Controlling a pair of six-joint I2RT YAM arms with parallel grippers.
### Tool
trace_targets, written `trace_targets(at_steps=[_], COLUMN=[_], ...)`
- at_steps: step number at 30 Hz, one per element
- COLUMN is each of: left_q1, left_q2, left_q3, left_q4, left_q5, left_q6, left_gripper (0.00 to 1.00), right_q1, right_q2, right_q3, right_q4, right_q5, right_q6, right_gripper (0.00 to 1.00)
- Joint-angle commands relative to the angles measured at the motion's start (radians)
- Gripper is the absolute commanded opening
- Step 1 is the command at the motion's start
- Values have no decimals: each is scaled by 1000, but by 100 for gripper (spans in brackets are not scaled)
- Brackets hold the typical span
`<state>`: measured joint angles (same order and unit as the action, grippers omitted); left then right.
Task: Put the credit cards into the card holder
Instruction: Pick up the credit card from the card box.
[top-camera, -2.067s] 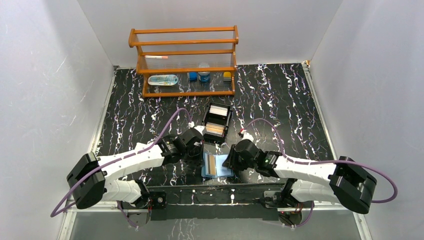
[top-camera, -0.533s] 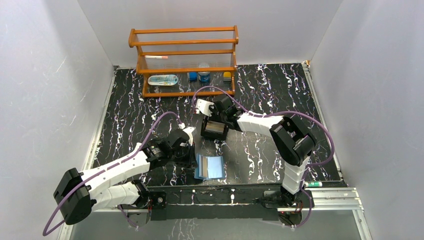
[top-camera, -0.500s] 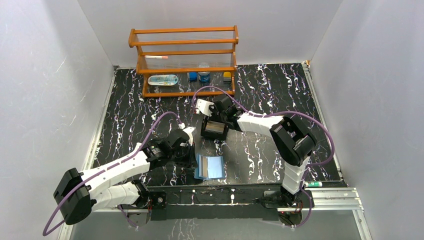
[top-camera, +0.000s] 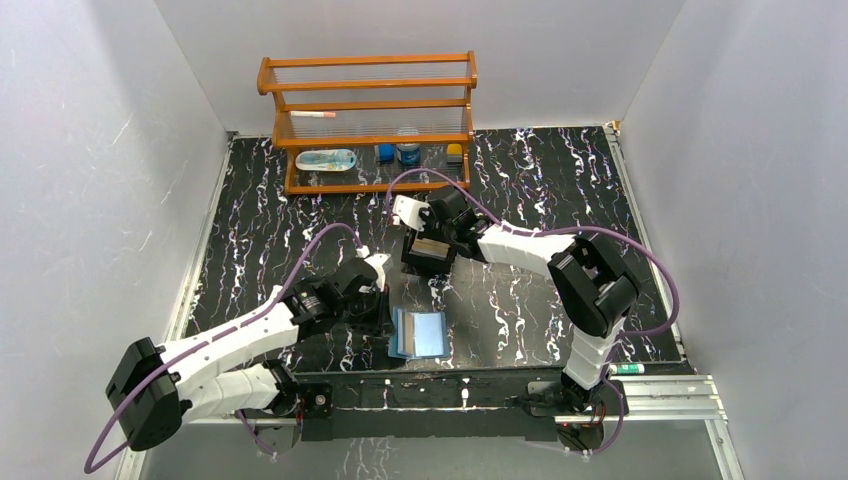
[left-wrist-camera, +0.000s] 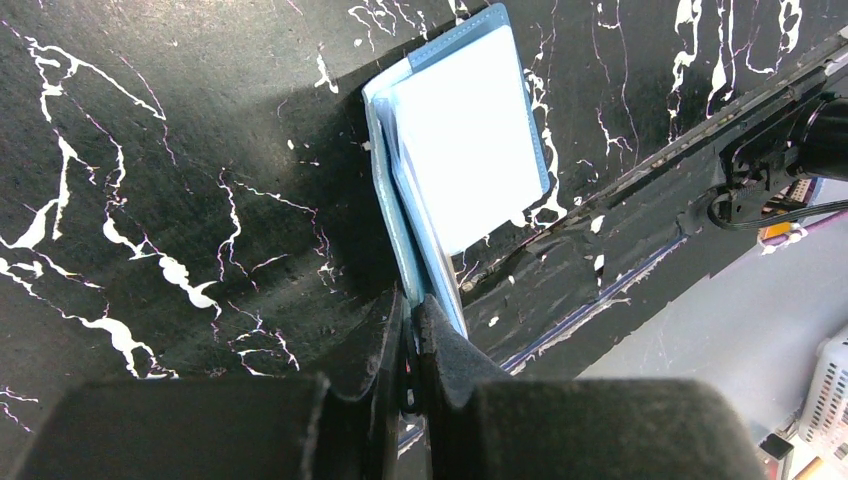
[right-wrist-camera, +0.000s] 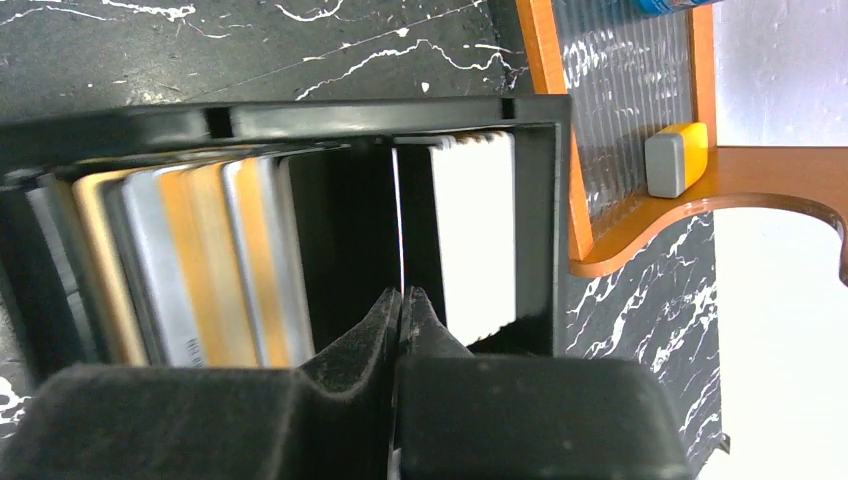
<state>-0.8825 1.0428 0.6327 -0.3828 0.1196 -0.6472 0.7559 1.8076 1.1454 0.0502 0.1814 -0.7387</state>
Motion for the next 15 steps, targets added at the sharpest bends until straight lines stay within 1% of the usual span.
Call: trace_targets(at_steps=[1, 5, 10, 12, 15], left_q1=[5, 6, 6, 8, 9], left_q2=[-29, -21, -31, -44, -61], left_q3=[-3, -18, -48, -75, -124], left_q4=[-16, 16, 93, 139, 223], left_q5=[-3, 6, 20, 17, 31], left_q6=[-5, -25, -91, -133, -194], left_gripper=[6, 5, 4, 4, 3], right_q1=[-2, -1, -1, -1, 0], right_q2=[-84, -137, -226, -260, -307], right_q3=[36, 49, 22, 23, 49], right_q4=[-18, -88, -105, -119, -171], right_q5=[-8, -64, -117, -136, -125], right_q6=[27, 76, 185, 257, 468], right_gripper=[4, 0, 0, 0, 0])
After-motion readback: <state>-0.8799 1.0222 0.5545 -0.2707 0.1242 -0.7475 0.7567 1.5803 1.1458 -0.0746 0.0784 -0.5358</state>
